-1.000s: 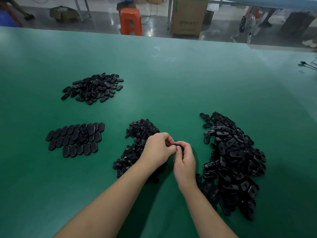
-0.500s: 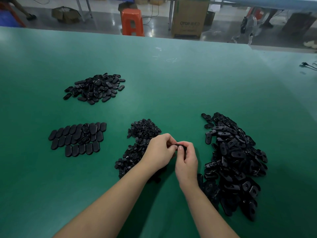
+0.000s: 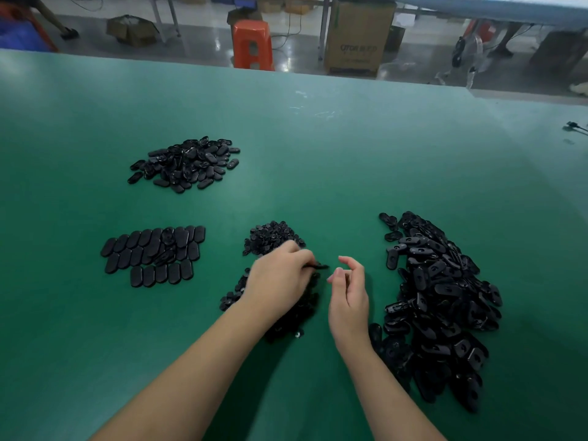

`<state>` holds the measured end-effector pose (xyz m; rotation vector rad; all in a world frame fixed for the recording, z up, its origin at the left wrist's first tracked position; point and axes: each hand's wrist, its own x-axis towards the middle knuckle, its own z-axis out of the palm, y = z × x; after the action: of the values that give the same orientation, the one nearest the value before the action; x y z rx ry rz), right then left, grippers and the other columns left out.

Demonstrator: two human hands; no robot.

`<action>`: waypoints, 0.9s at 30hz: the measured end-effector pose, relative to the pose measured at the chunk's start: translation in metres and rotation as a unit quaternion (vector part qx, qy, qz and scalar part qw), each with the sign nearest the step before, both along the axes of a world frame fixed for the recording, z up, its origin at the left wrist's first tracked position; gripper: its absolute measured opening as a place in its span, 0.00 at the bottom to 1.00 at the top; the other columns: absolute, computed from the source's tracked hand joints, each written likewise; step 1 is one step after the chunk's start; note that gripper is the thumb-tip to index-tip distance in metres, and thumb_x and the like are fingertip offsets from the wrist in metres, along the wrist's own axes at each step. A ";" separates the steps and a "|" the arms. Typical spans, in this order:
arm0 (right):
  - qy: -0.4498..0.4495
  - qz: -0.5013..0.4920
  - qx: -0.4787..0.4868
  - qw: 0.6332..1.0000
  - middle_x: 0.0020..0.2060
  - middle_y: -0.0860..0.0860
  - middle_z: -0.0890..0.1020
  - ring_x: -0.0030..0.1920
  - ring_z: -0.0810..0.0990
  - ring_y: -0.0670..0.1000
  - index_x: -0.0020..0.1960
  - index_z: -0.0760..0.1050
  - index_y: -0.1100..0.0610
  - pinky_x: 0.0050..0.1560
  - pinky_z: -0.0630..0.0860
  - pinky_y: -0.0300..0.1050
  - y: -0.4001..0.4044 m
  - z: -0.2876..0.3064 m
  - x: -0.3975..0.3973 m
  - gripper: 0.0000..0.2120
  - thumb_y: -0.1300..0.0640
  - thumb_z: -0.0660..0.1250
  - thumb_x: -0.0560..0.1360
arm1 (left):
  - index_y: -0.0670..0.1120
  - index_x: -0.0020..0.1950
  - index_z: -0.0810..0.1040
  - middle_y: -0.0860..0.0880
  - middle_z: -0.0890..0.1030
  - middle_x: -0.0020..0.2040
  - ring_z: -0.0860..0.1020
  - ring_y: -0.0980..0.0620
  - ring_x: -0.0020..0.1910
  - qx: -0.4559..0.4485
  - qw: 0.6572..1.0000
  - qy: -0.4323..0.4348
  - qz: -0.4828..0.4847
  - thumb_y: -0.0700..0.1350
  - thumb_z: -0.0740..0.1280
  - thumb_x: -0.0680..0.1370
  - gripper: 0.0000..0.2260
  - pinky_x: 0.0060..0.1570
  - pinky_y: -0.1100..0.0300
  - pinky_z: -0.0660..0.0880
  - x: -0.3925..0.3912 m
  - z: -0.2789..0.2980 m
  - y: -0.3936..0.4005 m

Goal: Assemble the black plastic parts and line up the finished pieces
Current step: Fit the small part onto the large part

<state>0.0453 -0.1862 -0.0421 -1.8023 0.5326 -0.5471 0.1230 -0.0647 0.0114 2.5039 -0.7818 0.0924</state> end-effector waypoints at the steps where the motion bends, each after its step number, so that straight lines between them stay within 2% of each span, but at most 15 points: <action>1: 0.007 0.002 -0.006 1.000 0.39 0.46 0.78 0.37 0.76 0.41 0.59 0.70 0.43 0.37 0.70 0.31 0.000 0.000 0.000 0.10 0.44 0.54 0.82 | 0.54 0.56 0.82 0.54 0.79 0.51 0.80 0.50 0.47 -0.013 0.999 0.000 0.030 0.51 0.67 0.80 0.07 0.45 0.53 0.78 0.005 0.000 0.011; 4: 0.039 0.019 -0.019 0.999 0.41 0.45 0.80 0.39 0.77 0.41 0.57 0.72 0.43 0.38 0.71 0.35 0.000 -0.001 0.001 0.06 0.46 0.56 0.84 | 0.48 0.56 0.82 0.52 0.80 0.47 0.78 0.51 0.41 -0.048 0.989 -0.025 0.138 0.46 0.68 0.80 0.07 0.40 0.55 0.77 0.024 -0.006 0.056; 6: 0.047 0.024 -0.022 0.998 0.42 0.44 0.80 0.42 0.78 0.41 0.55 0.73 0.44 0.41 0.72 0.38 0.001 -0.001 0.002 0.08 0.45 0.57 0.83 | 0.43 0.57 0.82 0.51 0.79 0.45 0.76 0.53 0.36 -0.057 0.974 -0.050 0.214 0.43 0.68 0.80 0.08 0.35 0.62 0.71 0.037 -0.011 0.093; 7: 0.047 0.023 -0.024 0.998 0.42 0.44 0.80 0.42 0.78 0.41 0.54 0.74 0.45 0.41 0.72 0.37 0.001 0.000 0.002 0.09 0.44 0.57 0.82 | 0.42 0.57 0.82 0.50 0.79 0.45 0.76 0.51 0.37 -0.056 0.965 -0.058 0.250 0.43 0.68 0.80 0.08 0.36 0.62 0.71 0.043 -0.014 0.112; 10: 0.043 0.020 -0.029 0.998 0.38 0.45 0.80 0.37 0.76 0.41 0.50 0.75 0.45 0.36 0.70 0.33 0.001 0.001 0.002 0.09 0.45 0.58 0.83 | 0.39 0.59 0.82 0.40 0.82 0.49 0.79 0.39 0.47 -0.042 0.937 -0.059 0.341 0.41 0.66 0.81 0.11 0.48 0.48 0.76 0.054 -0.025 0.161; 13: 0.042 0.019 -0.035 0.998 0.37 0.46 0.79 0.35 0.75 0.42 0.48 0.75 0.45 0.36 0.71 0.33 0.002 0.001 0.002 0.08 0.47 0.59 0.83 | 0.37 0.63 0.79 0.36 0.82 0.53 0.79 0.35 0.52 -0.048 0.921 -0.045 0.385 0.39 0.64 0.81 0.13 0.54 0.44 0.75 0.056 -0.033 0.188; 15: 0.044 0.019 -0.038 0.998 0.36 0.46 0.79 0.35 0.76 0.42 0.48 0.74 0.45 0.36 0.71 0.33 0.002 0.002 0.002 0.08 0.47 0.59 0.84 | 0.37 0.65 0.78 0.37 0.81 0.55 0.79 0.36 0.54 -0.056 0.922 -0.051 0.380 0.38 0.63 0.81 0.14 0.55 0.43 0.75 0.052 -0.037 0.192; 18: 0.050 0.022 -0.040 0.998 0.34 0.45 0.78 0.34 0.76 0.43 0.46 0.74 0.45 0.34 0.71 0.35 0.002 0.001 0.003 0.09 0.48 0.60 0.84 | 0.40 0.65 0.79 0.41 0.81 0.55 0.79 0.40 0.51 -0.079 0.931 -0.074 0.348 0.38 0.64 0.81 0.13 0.50 0.47 0.76 0.042 -0.040 0.181; 21: 0.063 0.032 -0.051 0.996 0.30 0.45 0.73 0.29 0.69 0.43 0.42 0.73 0.48 0.30 0.65 0.36 0.002 -0.001 0.002 0.12 0.50 0.60 0.84 | 0.42 0.61 0.81 0.46 0.82 0.52 0.78 0.50 0.41 -0.084 0.957 -0.081 0.267 0.39 0.66 0.80 0.11 0.38 0.57 0.74 0.027 -0.044 0.153; 23: 0.085 0.033 -0.065 0.994 0.29 0.46 0.72 0.28 0.66 0.43 0.42 0.73 0.51 0.29 0.62 0.37 0.001 0.000 0.003 0.14 0.51 0.59 0.85 | 0.42 0.60 0.82 0.49 0.82 0.49 0.73 0.56 0.31 -0.075 0.969 -0.069 0.223 0.40 0.67 0.79 0.10 0.29 0.64 0.68 0.016 -0.050 0.133; 25: 0.117 0.043 -0.074 0.989 0.31 0.49 0.75 0.28 0.67 0.44 0.43 0.74 0.52 0.29 0.63 0.36 -0.003 0.005 0.005 0.13 0.52 0.59 0.85 | 0.42 0.58 0.83 0.50 0.81 0.47 0.70 0.59 0.26 -0.046 0.978 -0.067 0.193 0.40 0.68 0.79 0.09 0.25 0.66 0.65 0.008 -0.057 0.121; 27: 0.146 0.072 -0.022 0.986 0.37 0.50 0.79 0.30 0.69 0.44 0.47 0.76 0.51 0.32 0.67 0.36 -0.012 0.015 0.007 0.10 0.54 0.59 0.85 | 0.43 0.56 0.84 0.51 0.80 0.46 0.70 0.57 0.25 -0.034 0.980 -0.079 0.179 0.43 0.66 0.80 0.09 0.23 0.65 0.65 0.007 -0.060 0.120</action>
<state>0.0523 -0.1982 -0.0269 -1.9581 0.5859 -0.1964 0.1304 0.0554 -0.0490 2.5672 -0.3688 0.4387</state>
